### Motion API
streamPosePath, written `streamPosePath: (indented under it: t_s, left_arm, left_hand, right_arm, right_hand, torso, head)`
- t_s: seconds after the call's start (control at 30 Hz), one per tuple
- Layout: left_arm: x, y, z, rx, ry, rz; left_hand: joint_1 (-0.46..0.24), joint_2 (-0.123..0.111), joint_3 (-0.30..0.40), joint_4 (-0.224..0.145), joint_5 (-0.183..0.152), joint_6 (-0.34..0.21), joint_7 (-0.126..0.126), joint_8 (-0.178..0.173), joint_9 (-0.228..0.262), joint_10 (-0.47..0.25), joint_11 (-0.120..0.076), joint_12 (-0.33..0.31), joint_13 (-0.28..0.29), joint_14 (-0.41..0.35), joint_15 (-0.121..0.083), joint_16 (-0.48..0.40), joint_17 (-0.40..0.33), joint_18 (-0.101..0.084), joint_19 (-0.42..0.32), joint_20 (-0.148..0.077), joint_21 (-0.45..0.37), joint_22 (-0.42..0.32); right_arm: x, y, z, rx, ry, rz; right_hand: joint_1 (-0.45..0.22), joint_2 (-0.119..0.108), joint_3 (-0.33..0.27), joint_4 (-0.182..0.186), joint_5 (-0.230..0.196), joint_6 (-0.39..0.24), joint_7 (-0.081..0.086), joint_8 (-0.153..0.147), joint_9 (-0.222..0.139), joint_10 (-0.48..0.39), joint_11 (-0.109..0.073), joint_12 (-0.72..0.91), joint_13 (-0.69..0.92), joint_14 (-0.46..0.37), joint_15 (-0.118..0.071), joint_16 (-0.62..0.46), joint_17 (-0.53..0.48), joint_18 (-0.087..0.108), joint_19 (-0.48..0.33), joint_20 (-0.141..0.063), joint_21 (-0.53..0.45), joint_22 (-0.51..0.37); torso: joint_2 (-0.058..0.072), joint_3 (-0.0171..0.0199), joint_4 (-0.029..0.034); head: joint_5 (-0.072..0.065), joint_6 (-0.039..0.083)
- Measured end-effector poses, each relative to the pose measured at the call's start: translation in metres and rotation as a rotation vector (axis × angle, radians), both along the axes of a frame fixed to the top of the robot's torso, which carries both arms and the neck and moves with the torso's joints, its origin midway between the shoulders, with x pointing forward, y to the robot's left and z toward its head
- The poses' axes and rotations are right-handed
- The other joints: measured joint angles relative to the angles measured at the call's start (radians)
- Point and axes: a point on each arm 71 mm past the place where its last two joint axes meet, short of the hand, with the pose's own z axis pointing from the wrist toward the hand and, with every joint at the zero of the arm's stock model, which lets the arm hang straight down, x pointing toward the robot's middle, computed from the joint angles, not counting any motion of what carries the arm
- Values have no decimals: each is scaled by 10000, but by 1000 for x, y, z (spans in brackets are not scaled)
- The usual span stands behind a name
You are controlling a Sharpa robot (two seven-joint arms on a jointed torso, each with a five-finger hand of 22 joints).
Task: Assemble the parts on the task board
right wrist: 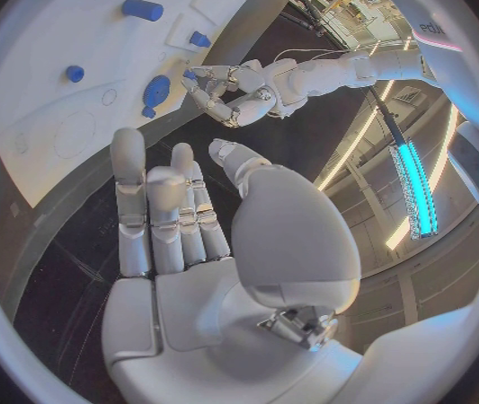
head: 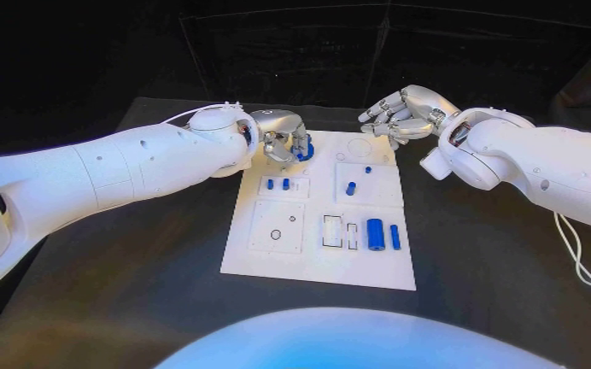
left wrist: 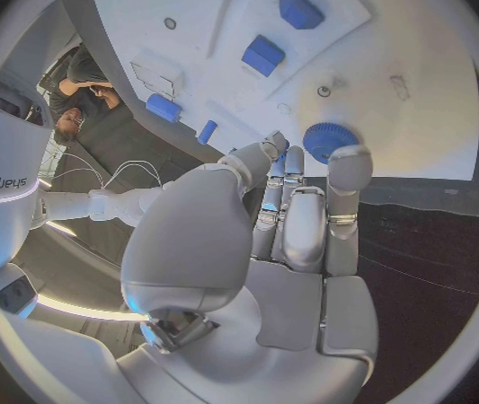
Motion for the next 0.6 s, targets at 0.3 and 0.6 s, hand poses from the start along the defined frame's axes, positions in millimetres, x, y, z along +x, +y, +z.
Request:
streamPosePath:
  t_s: [0.3, 0.6]
  left_arm:
    - [-2, 20, -1, 65, 291, 338]
    - [0, 31, -8, 235, 559, 621]
  left_hand:
    - [-83, -3, -1, 0, 0, 37, -34, -18, -22, 59, -13, -46, -19, 0, 0, -39, -16, 0, 0, 0, 0, 19]
    - [-83, -4, -3, 0, 0, 36, -34, -47, -18, 70, -1, -46, -19, 0, 0, -39, -41, 0, 0, 0, 0, 18]
  right_arm:
    - [0, -1, 0, -6, 1, -9]
    - [0, -1, 0, -7, 1, -12]
  right_hand:
    - [-40, 40, 31, 31, 0, 0, 0, 0, 1, 0, 0, 0, -23, 0, 0, 0, -1, 0, 0, 0, 0, -18]
    - [-40, 40, 30, 30, 0, 0, 0, 0, 0, 0, 0, 0, -22, 0, 0, 0, -1, -1, 0, 0, 0, -17]
  torso:
    - [10, 4, 0]
    - [12, 5, -20]
  head:
    - [7, 1]
    - [32, 12]
